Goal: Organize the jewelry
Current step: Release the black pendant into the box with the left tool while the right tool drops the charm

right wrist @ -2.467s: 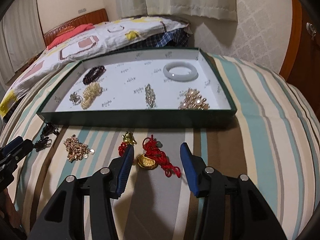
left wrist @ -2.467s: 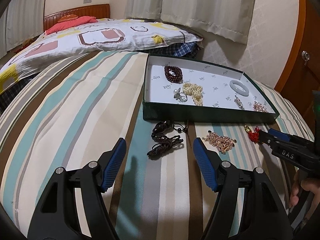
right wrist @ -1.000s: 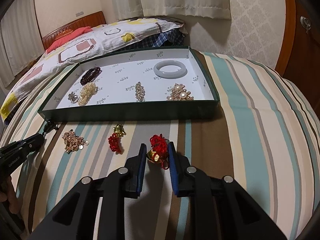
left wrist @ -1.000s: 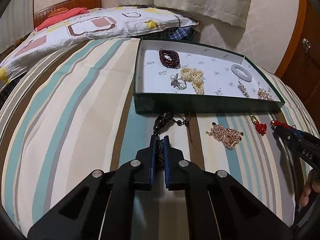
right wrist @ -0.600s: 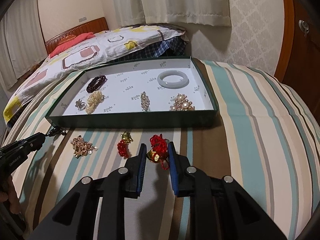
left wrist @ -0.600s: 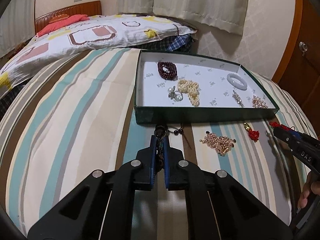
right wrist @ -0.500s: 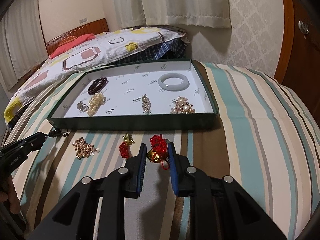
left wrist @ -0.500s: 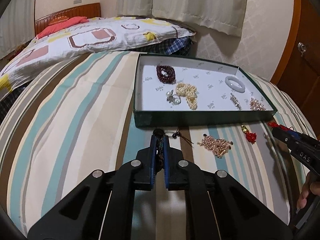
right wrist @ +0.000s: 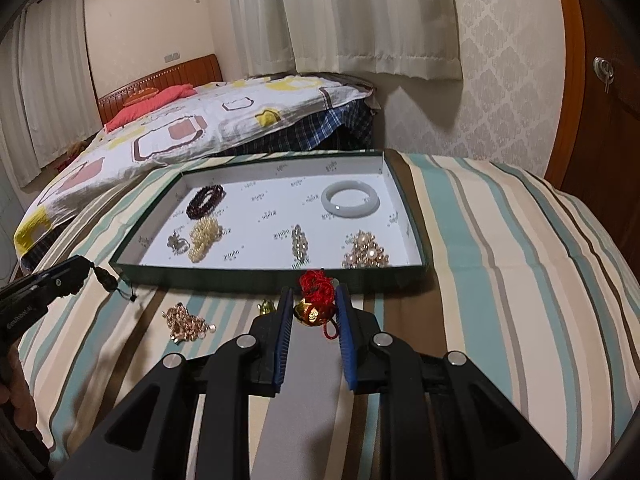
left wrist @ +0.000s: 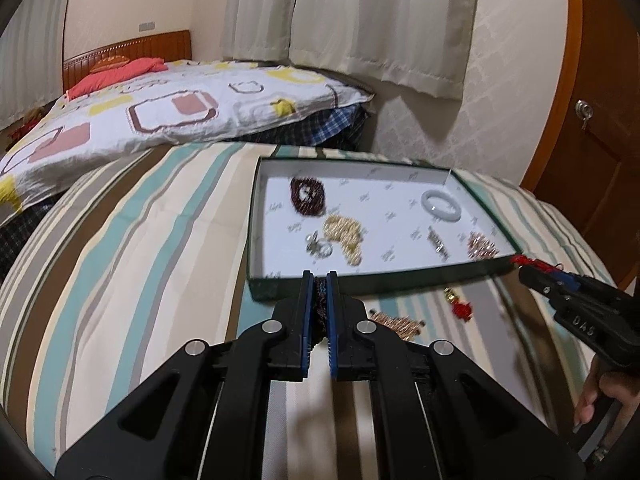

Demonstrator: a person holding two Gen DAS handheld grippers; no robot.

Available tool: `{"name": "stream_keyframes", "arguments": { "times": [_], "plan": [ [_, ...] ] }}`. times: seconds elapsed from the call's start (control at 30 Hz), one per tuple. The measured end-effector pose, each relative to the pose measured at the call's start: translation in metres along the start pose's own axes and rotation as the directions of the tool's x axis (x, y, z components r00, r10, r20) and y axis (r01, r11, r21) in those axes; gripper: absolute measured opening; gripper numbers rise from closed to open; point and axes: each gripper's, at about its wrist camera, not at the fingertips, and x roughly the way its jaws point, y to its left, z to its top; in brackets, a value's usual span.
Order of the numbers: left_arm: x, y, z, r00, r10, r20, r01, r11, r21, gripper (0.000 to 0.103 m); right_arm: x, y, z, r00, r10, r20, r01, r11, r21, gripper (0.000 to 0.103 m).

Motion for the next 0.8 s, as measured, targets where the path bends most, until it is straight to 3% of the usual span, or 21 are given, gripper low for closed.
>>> {"name": "stream_keyframes", "arguments": {
  "times": [0.37, 0.8],
  "plan": [
    [-0.004, -0.021, 0.043, 0.994, -0.064, 0.090, 0.063, 0.998, 0.016, 0.007, -0.001, 0.002, 0.033, 0.997, 0.026, 0.072, -0.025, 1.000, -0.014, 0.022],
    [0.042, -0.045, 0.098, 0.982, -0.076, 0.173, 0.070, 0.997, 0.039, 0.007, 0.030, 0.013, 0.089, 0.985, 0.066, 0.159, -0.057, 0.997, -0.060, 0.022]
  ]
}}
